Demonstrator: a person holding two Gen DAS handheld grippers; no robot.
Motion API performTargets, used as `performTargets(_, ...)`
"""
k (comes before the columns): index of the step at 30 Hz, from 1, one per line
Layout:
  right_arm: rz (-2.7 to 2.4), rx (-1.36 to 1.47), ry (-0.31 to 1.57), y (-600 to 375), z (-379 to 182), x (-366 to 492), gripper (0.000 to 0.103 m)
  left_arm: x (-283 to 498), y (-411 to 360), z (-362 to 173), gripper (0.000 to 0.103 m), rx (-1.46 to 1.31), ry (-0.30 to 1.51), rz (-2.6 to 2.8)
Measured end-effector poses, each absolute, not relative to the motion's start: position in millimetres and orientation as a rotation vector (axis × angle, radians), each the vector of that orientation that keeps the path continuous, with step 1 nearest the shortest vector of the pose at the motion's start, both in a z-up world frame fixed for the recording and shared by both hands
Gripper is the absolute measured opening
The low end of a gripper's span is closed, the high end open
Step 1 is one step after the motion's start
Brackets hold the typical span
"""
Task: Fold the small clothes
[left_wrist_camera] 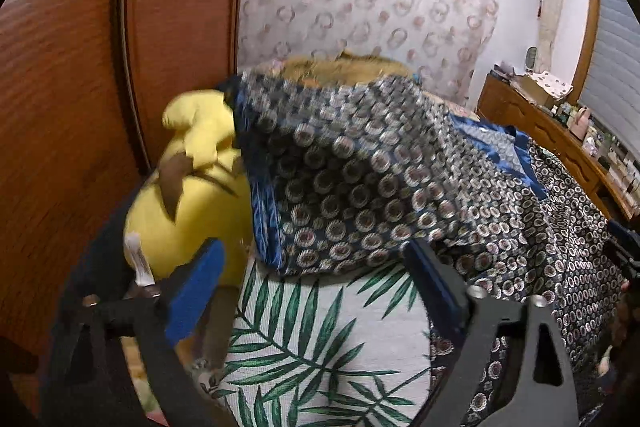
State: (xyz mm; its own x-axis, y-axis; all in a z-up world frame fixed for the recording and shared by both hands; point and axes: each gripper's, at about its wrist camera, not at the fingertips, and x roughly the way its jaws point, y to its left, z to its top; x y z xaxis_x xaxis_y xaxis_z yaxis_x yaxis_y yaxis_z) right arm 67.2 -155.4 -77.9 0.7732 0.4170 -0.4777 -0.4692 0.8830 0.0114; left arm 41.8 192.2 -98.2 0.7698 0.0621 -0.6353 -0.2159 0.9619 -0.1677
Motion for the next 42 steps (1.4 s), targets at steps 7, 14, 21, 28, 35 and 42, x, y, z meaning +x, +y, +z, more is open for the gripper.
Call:
performTargets(7, 0.487, -0.171, 0.555, -148, -84, 83, 0.103, 57, 211, -125, 0.069, -0.343, 0.778, 0.142)
performTargets(14, 0.495, -0.192, 0.558, -149, -82, 86, 0.103, 69, 216, -135, 0.055, -0.35, 0.836, 0.139)
performTargets(21, 0.497, -0.183, 0.543, -138, -88, 91, 0.103, 68, 218, -129, 0.021, -0.253, 0.812, 0.204)
performTargets(28, 0.497, -0.181, 0.538, -139, -89, 90, 0.103, 64, 209, -126, 0.01, -0.139, 0.798, 0.219)
performTargets(35, 0.498, -0.178, 0.539, -139, -89, 90, 0.103, 57, 192, -108, 0.005, -0.103, 0.743, 0.197)
performTargets(42, 0.496, -0.178, 0.542, -137, -90, 90, 0.103, 65, 152, -47, 0.005, -0.109, 0.617, 0.025)
